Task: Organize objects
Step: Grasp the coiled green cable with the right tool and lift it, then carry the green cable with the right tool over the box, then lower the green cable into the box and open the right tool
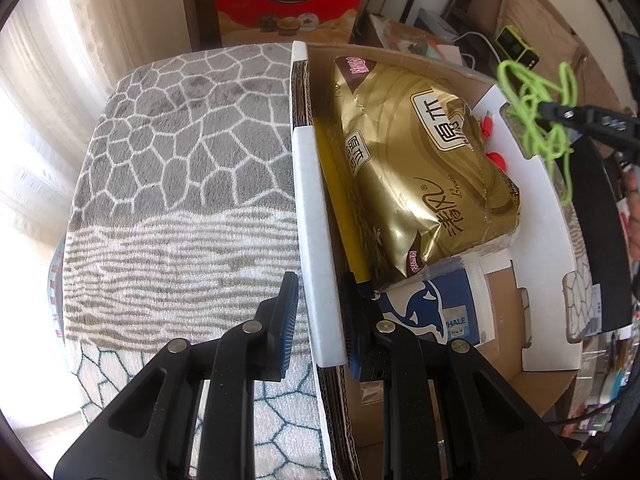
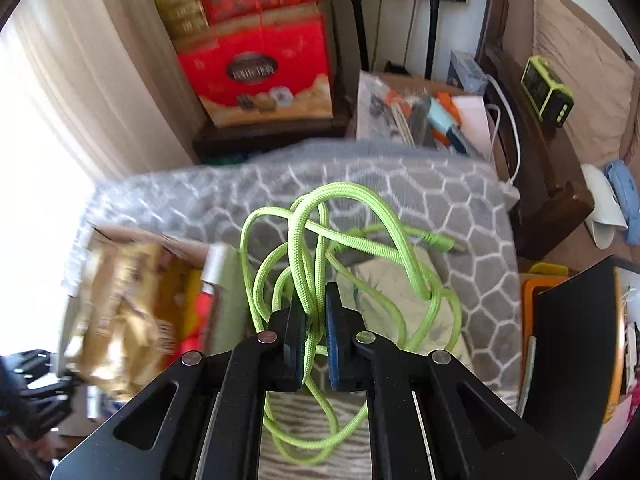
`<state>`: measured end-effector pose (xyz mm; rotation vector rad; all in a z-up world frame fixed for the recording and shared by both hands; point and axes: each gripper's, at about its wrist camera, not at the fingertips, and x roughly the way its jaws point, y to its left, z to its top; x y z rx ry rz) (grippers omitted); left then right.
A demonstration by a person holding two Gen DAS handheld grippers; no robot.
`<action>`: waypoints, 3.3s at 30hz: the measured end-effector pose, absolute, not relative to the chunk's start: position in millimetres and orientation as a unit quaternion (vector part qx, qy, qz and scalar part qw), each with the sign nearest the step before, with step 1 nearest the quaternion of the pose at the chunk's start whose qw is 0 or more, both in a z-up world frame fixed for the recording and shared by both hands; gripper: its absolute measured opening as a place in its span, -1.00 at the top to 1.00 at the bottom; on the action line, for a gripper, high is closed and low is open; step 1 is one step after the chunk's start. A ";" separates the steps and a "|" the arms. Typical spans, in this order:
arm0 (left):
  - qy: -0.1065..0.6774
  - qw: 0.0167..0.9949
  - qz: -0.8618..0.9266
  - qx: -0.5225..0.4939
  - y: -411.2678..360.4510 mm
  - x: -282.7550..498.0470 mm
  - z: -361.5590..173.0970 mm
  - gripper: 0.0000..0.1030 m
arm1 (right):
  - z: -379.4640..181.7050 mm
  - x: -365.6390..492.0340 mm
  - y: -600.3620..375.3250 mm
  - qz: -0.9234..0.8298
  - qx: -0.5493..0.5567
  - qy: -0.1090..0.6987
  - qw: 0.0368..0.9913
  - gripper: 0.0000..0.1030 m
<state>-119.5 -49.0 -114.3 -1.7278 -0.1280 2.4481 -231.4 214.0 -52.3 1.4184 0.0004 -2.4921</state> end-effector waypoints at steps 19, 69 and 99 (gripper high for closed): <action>-0.061 0.075 0.818 -0.566 -55.2 -114.7 -98.9 0.63 | 127.5 -146.6 190.2 -0.888 0.373 -0.021 0.267 0.87; -0.086 0.073 0.827 -0.551 -72.2 -104.5 -81.2 0.53 | -29.6 -108.7 108.4 -0.810 0.469 0.040 0.349 0.86; -0.105 0.076 0.834 -0.536 -81.6 -101.0 -64.1 0.49 | -95.0 -93.6 102.2 -0.723 0.502 0.052 0.472 0.85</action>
